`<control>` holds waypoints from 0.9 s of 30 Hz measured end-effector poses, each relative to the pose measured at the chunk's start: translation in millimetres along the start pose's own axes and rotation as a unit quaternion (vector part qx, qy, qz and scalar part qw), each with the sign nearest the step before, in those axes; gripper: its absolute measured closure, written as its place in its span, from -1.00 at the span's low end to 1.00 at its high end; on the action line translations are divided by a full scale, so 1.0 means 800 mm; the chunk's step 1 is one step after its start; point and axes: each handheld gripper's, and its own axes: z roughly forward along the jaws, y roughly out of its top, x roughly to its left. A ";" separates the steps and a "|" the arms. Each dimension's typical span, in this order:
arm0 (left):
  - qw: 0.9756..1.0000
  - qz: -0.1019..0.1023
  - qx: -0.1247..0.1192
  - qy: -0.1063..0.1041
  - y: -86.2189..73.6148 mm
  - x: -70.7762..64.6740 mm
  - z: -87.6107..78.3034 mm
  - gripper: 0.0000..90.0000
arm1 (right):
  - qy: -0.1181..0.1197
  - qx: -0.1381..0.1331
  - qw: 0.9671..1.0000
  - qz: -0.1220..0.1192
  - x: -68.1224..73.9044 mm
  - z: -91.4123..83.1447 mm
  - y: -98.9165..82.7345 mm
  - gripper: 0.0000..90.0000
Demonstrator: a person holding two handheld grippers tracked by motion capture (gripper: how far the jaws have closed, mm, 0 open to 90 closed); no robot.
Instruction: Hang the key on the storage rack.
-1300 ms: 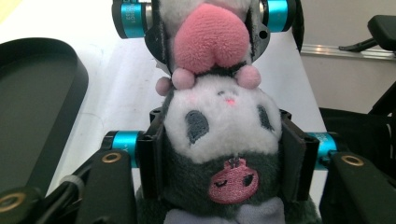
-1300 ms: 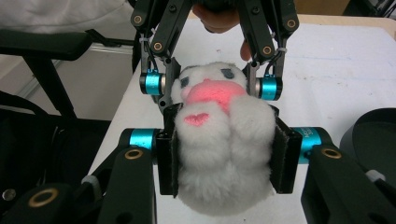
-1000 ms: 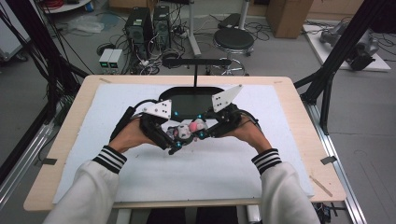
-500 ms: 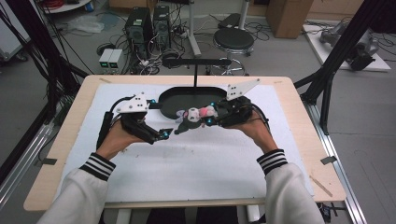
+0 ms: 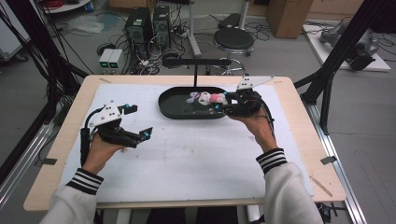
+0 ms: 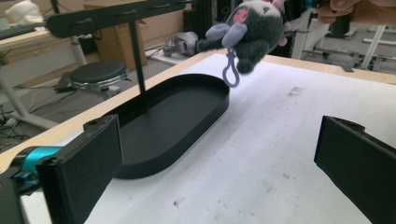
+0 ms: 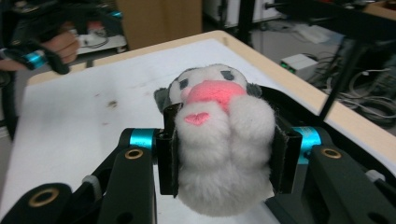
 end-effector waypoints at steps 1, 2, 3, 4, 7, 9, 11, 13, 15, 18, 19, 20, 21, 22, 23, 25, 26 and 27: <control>1.000 -0.002 -0.001 0.003 -0.004 0.000 -0.004 -0.96 | -0.006 -0.002 1.000 0.003 -0.001 -0.001 0.000 0.23; 1.000 -0.003 -0.001 0.005 -0.006 -0.001 -0.007 -0.96 | -0.016 -0.005 1.000 0.007 -0.003 -0.003 0.000 0.23; 1.000 -0.003 -0.005 0.008 -0.009 -0.001 -0.011 -0.96 | -0.025 -0.008 1.000 0.012 -0.004 -0.005 0.000 0.23; 1.000 -0.003 -0.011 0.011 -0.012 -0.002 -0.015 -0.96 | -0.033 -0.011 0.999 0.016 -0.005 -0.007 -0.001 0.23; 1.000 0.001 -0.012 0.029 -0.022 -0.004 -0.026 -0.96 | -0.055 -0.024 0.998 0.030 -0.010 -0.013 -0.001 0.23; 0.999 -0.003 -0.013 0.037 -0.031 -0.006 -0.033 -0.96 | -0.073 -0.032 0.996 0.039 -0.013 -0.018 -0.002 0.23; 0.999 -0.003 -0.013 0.042 -0.039 -0.008 -0.038 -0.96 | -0.090 -0.041 0.994 0.052 -0.016 -0.022 -0.002 0.23; 0.999 -0.008 -0.018 0.046 -0.046 -0.009 -0.045 -0.96 | -0.103 -0.048 0.992 0.057 -0.019 -0.027 -0.003 0.23; 0.999 -0.012 -0.018 0.050 -0.052 -0.009 -0.049 -0.96 | -0.118 -0.053 0.990 0.062 -0.021 -0.030 -0.004 0.23; 0.998 -0.017 -0.021 0.056 -0.058 -0.010 -0.053 -0.96 | -0.135 -0.061 0.986 0.071 -0.025 -0.035 -0.005 0.23; 0.998 -0.015 -0.027 0.057 -0.060 -0.011 -0.054 -0.96 | -0.140 -0.063 0.985 0.075 -0.026 -0.036 -0.005 0.23; 0.998 -0.015 -0.027 0.058 -0.062 -0.012 -0.055 -0.96 | -0.144 -0.066 0.984 0.078 -0.027 -0.037 -0.006 0.23; 0.998 -0.013 -0.023 0.061 -0.065 -0.013 -0.056 -0.96 | -0.149 -0.067 0.983 0.081 -0.028 -0.038 -0.006 0.23; 0.998 -0.011 -0.023 0.065 -0.068 -0.014 -0.056 -0.96 | -0.155 -0.068 0.982 0.082 -0.029 -0.039 -0.007 0.23; 0.997 -0.012 -0.022 0.067 -0.071 -0.015 -0.057 -0.96 | -0.160 -0.069 0.981 0.081 -0.031 -0.040 -0.007 0.23; 0.997 -0.017 -0.024 0.070 -0.079 -0.016 -0.059 -0.96 | -0.170 -0.071 0.979 0.085 -0.033 -0.042 -0.007 0.23; 0.997 -0.020 -0.026 0.073 -0.083 -0.017 -0.060 -0.96 | -0.176 -0.075 0.978 0.086 -0.034 -0.044 -0.007 0.23; 0.997 -0.021 -0.026 0.074 -0.086 -0.018 -0.061 -0.96 | -0.182 -0.077 0.976 0.088 -0.035 -0.045 -0.007 0.23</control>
